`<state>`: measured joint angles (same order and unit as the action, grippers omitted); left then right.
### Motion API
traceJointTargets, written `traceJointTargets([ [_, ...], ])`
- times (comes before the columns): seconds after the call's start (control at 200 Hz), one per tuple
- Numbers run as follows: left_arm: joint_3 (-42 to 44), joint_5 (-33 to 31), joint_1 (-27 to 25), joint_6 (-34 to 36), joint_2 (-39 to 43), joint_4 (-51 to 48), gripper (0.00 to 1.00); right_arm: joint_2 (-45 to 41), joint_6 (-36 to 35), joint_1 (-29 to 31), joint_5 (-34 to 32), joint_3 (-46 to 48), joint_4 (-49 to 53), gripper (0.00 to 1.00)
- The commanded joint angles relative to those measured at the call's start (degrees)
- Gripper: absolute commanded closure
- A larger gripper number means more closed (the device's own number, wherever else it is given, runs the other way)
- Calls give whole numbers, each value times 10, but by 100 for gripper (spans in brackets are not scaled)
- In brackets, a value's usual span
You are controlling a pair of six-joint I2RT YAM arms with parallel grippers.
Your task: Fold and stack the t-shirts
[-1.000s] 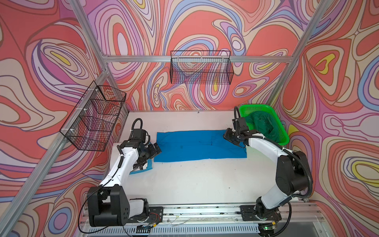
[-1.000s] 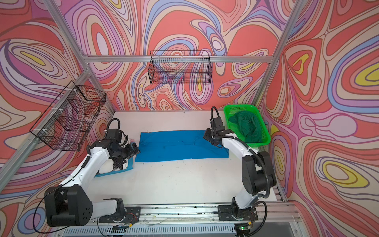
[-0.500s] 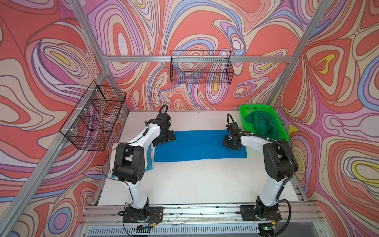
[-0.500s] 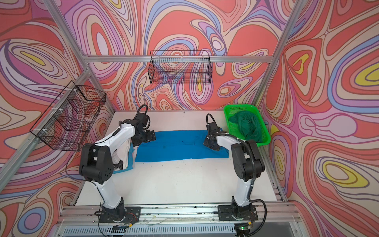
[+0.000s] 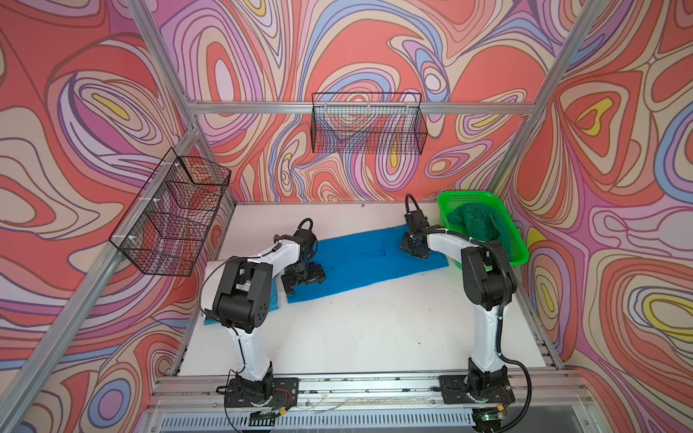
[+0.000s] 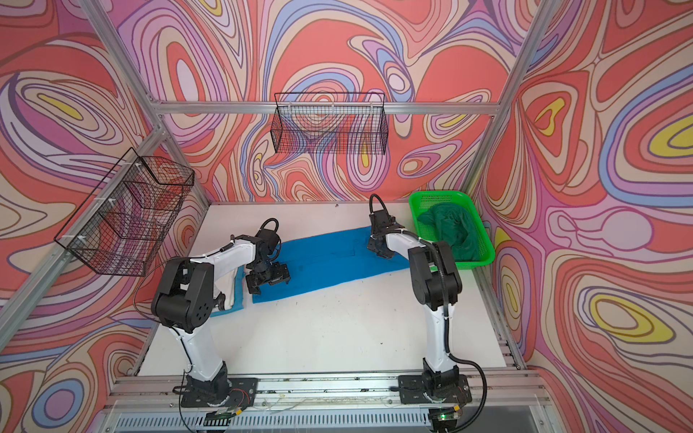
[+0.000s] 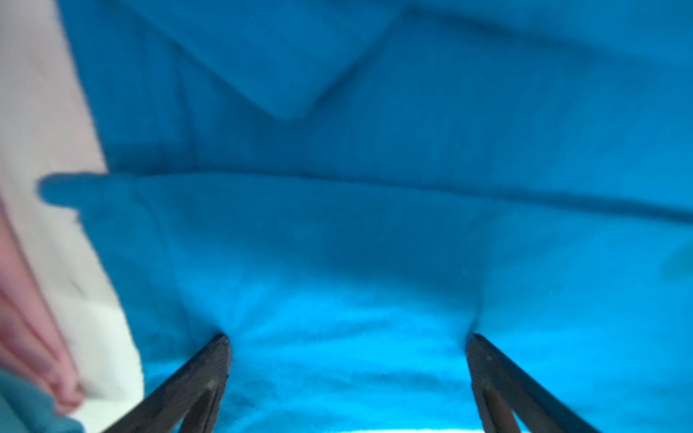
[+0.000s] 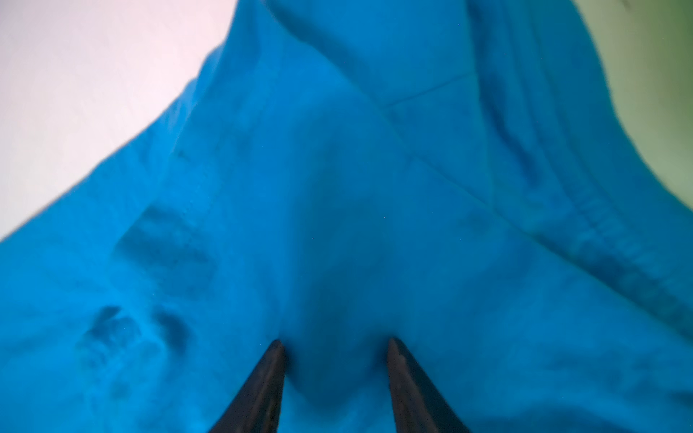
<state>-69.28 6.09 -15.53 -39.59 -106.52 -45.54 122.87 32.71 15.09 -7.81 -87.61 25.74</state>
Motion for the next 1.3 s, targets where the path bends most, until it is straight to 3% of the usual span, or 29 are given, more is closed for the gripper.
traceJointTargets([
  [0.0,54,49,-17,-41,27,0,0,43,-35,2,26,-34,4,51],
  [0.215,162,112,-80,-129,89,57,0,109,-96,1,98,-157,34,51],
  [0.325,199,118,-158,-209,125,95,0,124,-122,4,127,-195,58,51],
  [0.456,215,111,-265,-317,141,150,0,98,-130,12,166,-179,44,51],
  [0.536,216,100,-318,-372,139,186,0,70,-133,23,156,-172,49,51],
  [0.721,200,86,-399,-452,139,229,0,-36,-109,36,77,-113,62,50],
  [0.831,173,70,-433,-459,164,198,0,-115,-82,38,88,-33,26,50],
  [1.072,158,-10,-420,-370,305,34,0,-210,-41,42,127,150,-35,51],
  [1.142,162,-36,-387,-318,349,-20,0,-209,-40,42,134,179,-46,51],
  [1.292,199,-53,-262,-200,445,-106,6,-198,-31,43,152,212,-66,53],
])
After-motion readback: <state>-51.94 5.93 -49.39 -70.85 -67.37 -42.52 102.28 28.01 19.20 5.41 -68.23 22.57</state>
